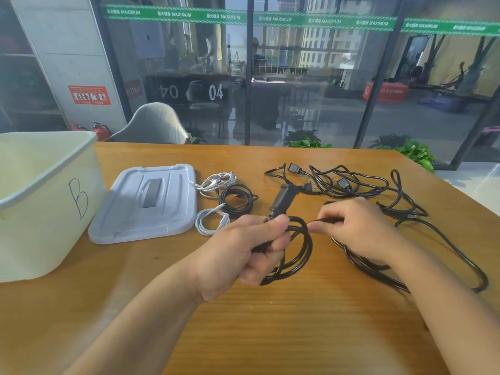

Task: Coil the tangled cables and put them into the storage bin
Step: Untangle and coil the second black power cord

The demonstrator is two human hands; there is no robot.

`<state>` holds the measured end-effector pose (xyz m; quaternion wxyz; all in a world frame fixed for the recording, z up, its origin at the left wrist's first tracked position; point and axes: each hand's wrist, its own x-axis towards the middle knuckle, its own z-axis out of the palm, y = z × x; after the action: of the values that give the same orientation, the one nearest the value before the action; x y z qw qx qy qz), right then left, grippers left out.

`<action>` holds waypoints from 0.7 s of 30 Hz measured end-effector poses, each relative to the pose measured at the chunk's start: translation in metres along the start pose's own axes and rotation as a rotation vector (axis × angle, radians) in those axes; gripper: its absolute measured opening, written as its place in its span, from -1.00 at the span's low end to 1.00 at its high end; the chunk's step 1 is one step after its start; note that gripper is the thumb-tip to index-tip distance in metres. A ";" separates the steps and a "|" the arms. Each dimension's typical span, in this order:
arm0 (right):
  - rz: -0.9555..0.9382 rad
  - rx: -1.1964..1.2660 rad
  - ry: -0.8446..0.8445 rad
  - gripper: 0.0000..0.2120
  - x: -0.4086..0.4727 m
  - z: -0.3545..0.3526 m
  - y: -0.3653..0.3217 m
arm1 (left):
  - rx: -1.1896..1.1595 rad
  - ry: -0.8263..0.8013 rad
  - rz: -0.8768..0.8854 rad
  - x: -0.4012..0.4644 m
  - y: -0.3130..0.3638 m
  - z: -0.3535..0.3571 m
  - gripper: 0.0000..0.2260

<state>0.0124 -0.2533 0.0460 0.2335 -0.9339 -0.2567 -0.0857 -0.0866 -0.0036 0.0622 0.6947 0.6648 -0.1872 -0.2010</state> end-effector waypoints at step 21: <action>-0.123 0.419 -0.004 -0.77 -0.027 0.012 -0.081 | 0.146 0.483 -0.019 0.016 -0.022 0.004 -0.58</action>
<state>-0.0524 -0.1986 0.0596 0.4164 -0.8477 -0.3258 -0.0425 -0.0758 -0.0161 0.0403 0.6676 0.7436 -0.0235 -0.0290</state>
